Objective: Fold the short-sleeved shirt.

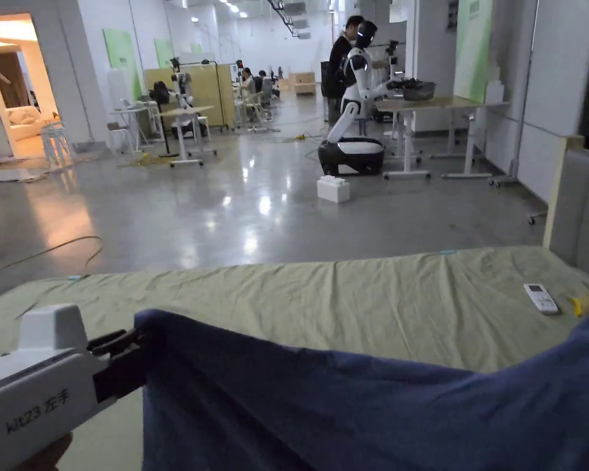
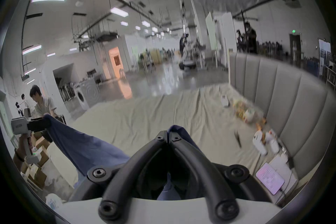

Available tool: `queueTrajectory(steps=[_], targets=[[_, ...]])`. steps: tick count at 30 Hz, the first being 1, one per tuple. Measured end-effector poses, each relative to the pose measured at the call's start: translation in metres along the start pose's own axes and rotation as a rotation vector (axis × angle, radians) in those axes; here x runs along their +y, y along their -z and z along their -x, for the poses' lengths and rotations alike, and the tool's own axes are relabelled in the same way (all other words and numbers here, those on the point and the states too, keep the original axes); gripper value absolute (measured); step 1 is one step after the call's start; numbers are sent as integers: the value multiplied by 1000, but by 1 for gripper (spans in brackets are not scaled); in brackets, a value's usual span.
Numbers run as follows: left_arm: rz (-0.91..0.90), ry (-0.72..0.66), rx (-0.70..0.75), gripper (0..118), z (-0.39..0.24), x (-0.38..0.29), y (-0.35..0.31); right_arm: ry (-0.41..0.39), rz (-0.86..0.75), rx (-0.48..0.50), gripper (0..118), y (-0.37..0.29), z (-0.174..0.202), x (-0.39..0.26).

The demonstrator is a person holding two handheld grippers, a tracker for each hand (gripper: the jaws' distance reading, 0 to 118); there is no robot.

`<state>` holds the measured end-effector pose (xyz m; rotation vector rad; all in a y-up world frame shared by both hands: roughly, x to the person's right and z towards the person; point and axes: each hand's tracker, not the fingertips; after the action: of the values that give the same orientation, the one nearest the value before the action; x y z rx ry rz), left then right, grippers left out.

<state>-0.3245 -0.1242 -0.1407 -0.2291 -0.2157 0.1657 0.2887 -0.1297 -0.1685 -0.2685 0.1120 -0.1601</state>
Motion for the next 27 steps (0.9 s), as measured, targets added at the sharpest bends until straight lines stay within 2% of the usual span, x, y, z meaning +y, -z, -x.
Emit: queueTrajectory(steps=[2,5,6,7,9,11,12,13,15,19,27], targets=[[-85,-9,28,5,0,23,-23,-23,-72,-17,1,-13,3,24],[-175,-30,38,4,19,51,-45,-60,-178,-106,1,-31,23,61],[-203,-31,58,4,19,58,-52,-44,-213,-108,1,-34,25,69],[-227,-21,70,4,20,66,-59,-52,-248,-81,1,-38,35,81],[-251,7,87,4,7,80,-73,-66,-311,-93,1,-44,47,100],[-276,19,103,4,6,95,-81,-115,-359,-81,1,-48,63,123],[-286,25,112,4,9,103,-84,-166,-392,-82,1,-49,71,135],[-293,25,124,4,9,111,-85,-142,-388,-84,1,-49,78,143],[-312,24,138,4,10,126,-86,-181,-415,-44,1,-50,96,166],[-341,-9,136,4,27,148,-80,-240,-463,-74,1,-49,118,203],[-343,46,149,4,21,172,-66,-221,-503,-57,1,-43,130,247]])
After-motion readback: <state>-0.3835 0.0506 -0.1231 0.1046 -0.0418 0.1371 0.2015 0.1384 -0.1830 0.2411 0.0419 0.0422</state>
